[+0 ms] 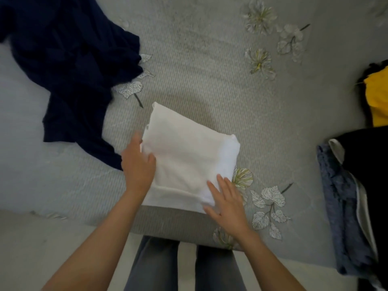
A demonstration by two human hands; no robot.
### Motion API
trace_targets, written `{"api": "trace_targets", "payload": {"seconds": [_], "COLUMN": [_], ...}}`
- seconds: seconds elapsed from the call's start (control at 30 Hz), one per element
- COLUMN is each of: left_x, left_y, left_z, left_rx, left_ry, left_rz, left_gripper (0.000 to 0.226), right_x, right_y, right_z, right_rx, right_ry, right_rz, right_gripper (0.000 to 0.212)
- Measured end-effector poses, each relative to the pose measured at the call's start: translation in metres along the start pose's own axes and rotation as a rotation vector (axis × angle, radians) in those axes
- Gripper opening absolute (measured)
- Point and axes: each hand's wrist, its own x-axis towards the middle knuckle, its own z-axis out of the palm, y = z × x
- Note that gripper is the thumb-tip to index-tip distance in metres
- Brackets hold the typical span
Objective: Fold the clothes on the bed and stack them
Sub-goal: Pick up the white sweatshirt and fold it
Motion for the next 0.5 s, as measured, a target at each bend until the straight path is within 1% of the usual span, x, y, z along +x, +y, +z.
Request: {"api": "trace_targets", "payload": {"seconds": [0.03, 0.07, 0.1, 0.13, 0.17, 0.2, 0.23, 0.27, 0.3, 0.33, 0.4, 0.43, 0.5], "left_x": [-0.003, -0.01, -0.019, -0.027, -0.032, -0.034, -0.033, -0.029, -0.025, -0.021, -0.011, -0.007, 0.0], "left_y": [-0.007, -0.022, -0.041, -0.058, -0.072, -0.086, -0.096, -0.102, -0.103, -0.102, -0.097, -0.094, -0.092], "left_z": [0.0, 0.004, 0.009, 0.012, 0.013, 0.013, 0.013, 0.012, 0.01, 0.01, 0.011, 0.011, 0.012], "left_rx": [0.206, 0.363, 0.484, 0.595, 0.708, 0.822, 0.919, 0.97, 0.987, 0.972, 0.929, 0.883, 0.764], "left_ry": [0.012, -0.005, -0.069, -0.19, -0.319, -0.42, -0.479, -0.506, -0.513, -0.5, -0.481, -0.485, -0.475], "left_rz": [0.219, 0.494, 0.787, 1.021, 1.157, 1.201, 1.178, 1.135, 1.092, 1.063, 1.024, 1.003, 0.99], "left_gripper": [0.051, 0.049, 0.048, 0.055, 0.072, 0.095, 0.116, 0.129, 0.133, 0.129, 0.111, 0.103, 0.096], "right_x": [0.0, 0.002, 0.005, 0.01, 0.014, 0.017, 0.019, 0.019, 0.018, 0.017, 0.017, 0.016, 0.016], "right_y": [0.004, 0.005, 0.008, 0.012, 0.015, 0.017, 0.019, 0.021, 0.023, 0.024, 0.023, 0.023, 0.024], "right_z": [0.004, 0.005, 0.005, 0.005, 0.004, 0.005, 0.009, 0.015, 0.022, 0.026, 0.026, 0.024, 0.015], "right_rx": [0.004, 0.025, 0.021, -0.019, -0.083, -0.16, -0.221, -0.254, -0.264, -0.243, -0.186, -0.139, -0.044], "right_ry": [-0.082, -0.207, -0.323, -0.393, -0.381, -0.316, -0.278, -0.244, -0.185, -0.165, -0.07, 0.0, 0.084], "right_rz": [-0.003, 0.016, 0.039, 0.036, -0.001, -0.059, -0.096, -0.123, -0.147, -0.147, -0.137, -0.131, -0.12], "right_gripper": [0.07, 0.081, 0.091, 0.1, 0.109, 0.118, 0.123, 0.121, 0.118, 0.115, 0.106, 0.1, 0.09]}}
